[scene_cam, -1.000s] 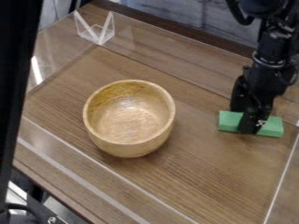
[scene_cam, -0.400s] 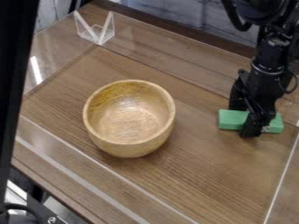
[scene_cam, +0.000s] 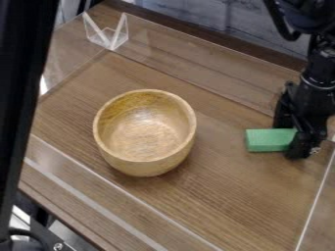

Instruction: Put green object into wooden bowl

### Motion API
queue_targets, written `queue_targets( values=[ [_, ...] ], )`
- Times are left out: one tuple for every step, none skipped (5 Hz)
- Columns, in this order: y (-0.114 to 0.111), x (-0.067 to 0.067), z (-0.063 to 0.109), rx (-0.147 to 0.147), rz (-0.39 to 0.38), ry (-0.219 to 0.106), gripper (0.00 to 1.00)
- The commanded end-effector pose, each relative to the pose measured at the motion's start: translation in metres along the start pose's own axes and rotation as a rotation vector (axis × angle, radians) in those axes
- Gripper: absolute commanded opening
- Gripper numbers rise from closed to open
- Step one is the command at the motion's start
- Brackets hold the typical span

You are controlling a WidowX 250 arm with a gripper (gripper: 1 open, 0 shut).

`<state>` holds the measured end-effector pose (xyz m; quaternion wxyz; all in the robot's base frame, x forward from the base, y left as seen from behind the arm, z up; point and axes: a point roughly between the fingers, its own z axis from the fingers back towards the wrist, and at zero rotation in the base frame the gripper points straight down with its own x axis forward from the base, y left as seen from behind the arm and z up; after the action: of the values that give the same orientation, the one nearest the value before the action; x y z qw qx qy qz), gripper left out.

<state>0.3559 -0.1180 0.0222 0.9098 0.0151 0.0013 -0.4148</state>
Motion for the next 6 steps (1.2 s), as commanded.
queue_targets(
  values=[
    [0.012, 0.016, 0.017, 0.031, -0.023, -0.064, 1.00],
    [0.017, 0.007, 0.014, 0.021, -0.040, -0.073, 1.00],
    [0.023, -0.002, 0.012, 0.010, -0.057, -0.078, 1.00],
    [0.032, -0.005, 0.021, 0.002, -0.094, -0.078, 1.00],
    [0.038, -0.005, 0.029, -0.001, -0.128, -0.078, 1.00],
    [0.041, -0.009, 0.029, 0.001, -0.104, -0.082, 1.00]
  ],
)
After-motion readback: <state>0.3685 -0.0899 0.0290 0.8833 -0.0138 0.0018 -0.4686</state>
